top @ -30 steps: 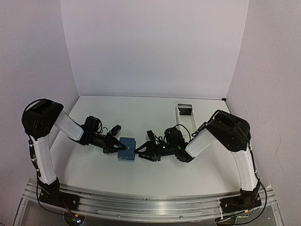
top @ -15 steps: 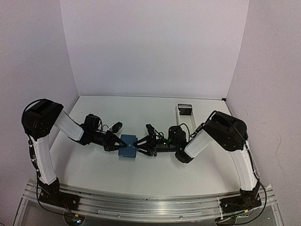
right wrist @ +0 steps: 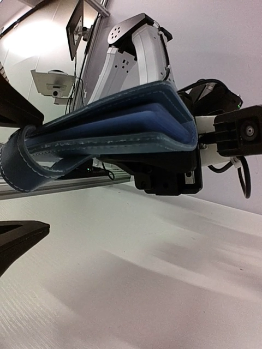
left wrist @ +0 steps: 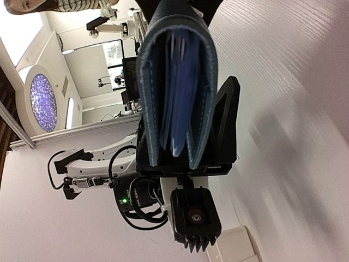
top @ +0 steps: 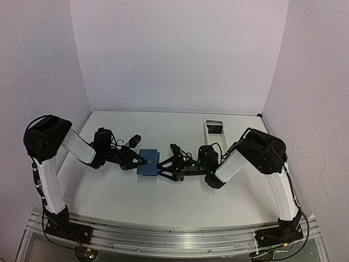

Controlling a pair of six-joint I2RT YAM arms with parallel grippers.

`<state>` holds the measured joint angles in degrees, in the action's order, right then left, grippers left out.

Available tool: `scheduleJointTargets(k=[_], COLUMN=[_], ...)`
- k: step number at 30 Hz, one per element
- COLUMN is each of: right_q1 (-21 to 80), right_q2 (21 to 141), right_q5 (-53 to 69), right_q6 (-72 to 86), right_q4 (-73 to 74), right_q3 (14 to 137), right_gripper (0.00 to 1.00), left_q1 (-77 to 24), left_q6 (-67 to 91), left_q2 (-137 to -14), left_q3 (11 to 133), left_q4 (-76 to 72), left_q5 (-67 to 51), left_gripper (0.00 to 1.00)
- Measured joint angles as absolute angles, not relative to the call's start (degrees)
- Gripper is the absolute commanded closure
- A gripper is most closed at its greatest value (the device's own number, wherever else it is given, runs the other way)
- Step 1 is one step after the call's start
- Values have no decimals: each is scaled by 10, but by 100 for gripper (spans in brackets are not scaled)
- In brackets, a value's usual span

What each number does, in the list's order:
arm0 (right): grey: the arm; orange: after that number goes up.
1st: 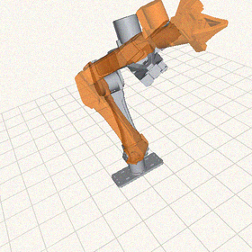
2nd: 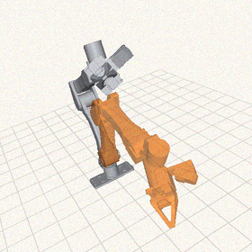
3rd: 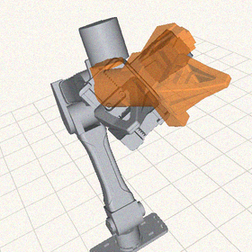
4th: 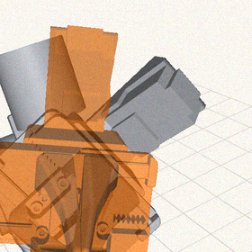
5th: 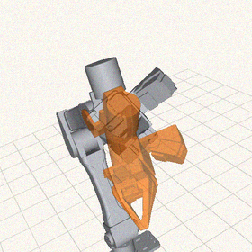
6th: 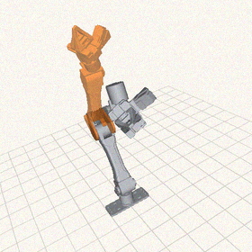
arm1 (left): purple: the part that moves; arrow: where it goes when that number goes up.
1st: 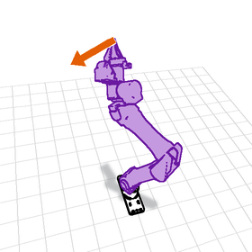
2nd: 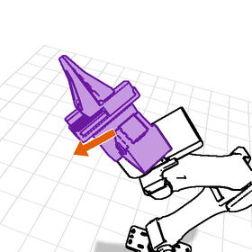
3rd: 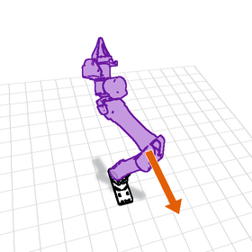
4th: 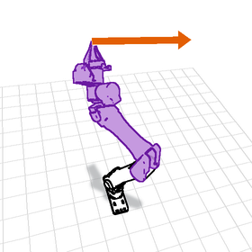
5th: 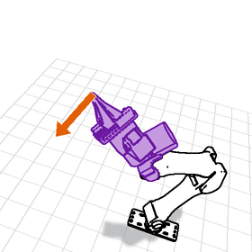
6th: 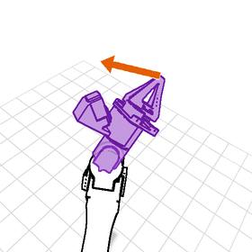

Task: Put the credit cards into the card holder
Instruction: Pick up the card holder from the center of the board.

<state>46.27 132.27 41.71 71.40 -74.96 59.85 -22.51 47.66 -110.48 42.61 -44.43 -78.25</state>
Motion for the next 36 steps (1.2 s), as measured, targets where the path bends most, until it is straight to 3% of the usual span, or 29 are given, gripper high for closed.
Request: scheduleJointTargets(k=[31,36], right_q1=[417,398], right_q2=[1237,1188], right_q5=[480,480], right_q6=[654,642], right_q4=[-754,-755], right_q3=[546,515], right_gripper=[41,47], left_q1=[-242,-243], left_q6=[599,614], left_q2=[-1095,-1095], left_q3=[462,473], left_q4=[-611,-622], left_q5=[-838,-842], left_gripper=[100,100])
